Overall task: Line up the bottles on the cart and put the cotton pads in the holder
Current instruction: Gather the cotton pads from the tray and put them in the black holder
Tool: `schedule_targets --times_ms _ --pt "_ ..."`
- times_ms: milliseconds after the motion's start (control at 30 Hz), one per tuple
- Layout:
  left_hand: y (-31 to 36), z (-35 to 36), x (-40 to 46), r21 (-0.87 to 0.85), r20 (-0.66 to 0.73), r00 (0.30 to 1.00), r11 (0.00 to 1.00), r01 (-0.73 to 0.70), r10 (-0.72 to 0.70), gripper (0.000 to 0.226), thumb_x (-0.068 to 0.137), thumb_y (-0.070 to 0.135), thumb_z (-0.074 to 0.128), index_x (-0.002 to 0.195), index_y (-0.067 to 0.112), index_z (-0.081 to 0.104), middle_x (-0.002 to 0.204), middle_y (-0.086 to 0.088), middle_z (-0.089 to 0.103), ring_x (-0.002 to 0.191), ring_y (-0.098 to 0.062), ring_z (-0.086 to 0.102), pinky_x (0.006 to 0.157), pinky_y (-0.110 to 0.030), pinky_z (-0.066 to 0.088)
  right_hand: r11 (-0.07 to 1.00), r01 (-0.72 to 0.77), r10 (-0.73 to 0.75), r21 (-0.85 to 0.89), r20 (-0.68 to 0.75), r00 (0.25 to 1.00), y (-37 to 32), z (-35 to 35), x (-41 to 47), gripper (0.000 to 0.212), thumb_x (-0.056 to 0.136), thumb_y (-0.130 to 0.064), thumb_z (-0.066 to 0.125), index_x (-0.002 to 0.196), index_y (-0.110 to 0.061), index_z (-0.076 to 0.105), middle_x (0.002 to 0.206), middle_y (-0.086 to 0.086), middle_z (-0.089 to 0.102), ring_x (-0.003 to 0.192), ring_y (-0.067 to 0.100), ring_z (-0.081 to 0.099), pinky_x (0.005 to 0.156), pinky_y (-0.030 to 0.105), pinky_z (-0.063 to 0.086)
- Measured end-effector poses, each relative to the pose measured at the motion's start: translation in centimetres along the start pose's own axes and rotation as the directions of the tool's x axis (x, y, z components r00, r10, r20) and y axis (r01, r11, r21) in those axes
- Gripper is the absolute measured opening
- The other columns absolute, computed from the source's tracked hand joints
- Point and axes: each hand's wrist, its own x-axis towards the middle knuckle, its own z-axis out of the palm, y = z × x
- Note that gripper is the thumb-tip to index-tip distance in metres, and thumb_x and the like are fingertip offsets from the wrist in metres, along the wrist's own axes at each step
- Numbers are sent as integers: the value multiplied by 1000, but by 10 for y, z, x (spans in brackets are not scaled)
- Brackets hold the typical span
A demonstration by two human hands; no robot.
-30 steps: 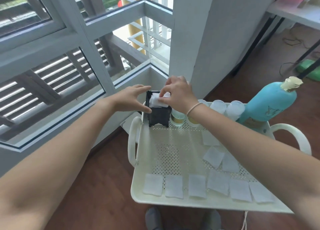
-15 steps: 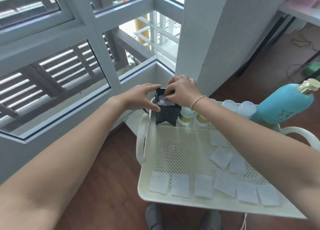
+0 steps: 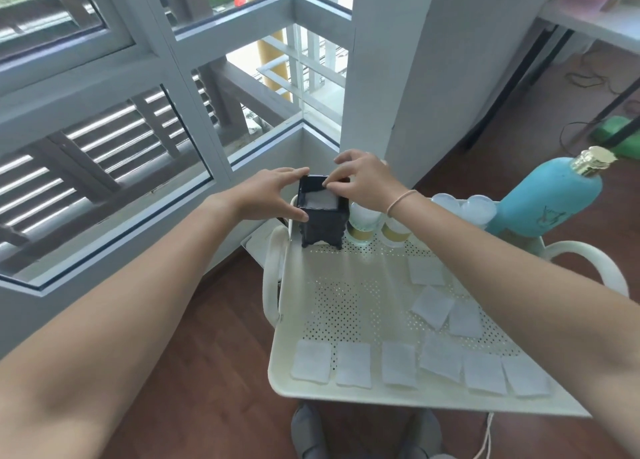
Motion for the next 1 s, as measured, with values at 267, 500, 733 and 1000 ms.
schedule_targets --times_ms 267,500,733,1000 --pt "42 13 -17 110 -221 960 982 -153 174 73 75 44 67 137 35 31 142 2 37 130 -22 29 107 -42 29 965 -93 122 247 -106 987 68 -23 -118 8 81 -19 65 86 -17 70 112 7 58 107 17 50 97 31 35" --pt "113 103 -15 225 -157 900 902 -368 406 33 81 33 63 114 28 61 120 0 61 110 -23 49 97 -43 42 943 -317 321 99 -29 947 142 2 -215 8 77 -10 68 85 -11 72 107 16 61 104 31 53 96 38 39" --pt "143 189 4 237 42 915 886 -399 401 27 86 31 57 112 26 61 113 3 64 103 -20 51 90 -38 45 936 -350 347 -34 -61 936 158 26 -238 12 76 -17 65 85 -14 72 105 12 63 99 32 55 88 40 44" --pt "143 217 10 338 51 942 882 -328 330 22 87 29 53 104 27 66 104 4 67 98 -24 50 84 -38 39 944 -304 294 -126 -94 951 161 41 -232 14 75 -25 65 85 -18 71 103 7 63 98 29 52 85 37 35"
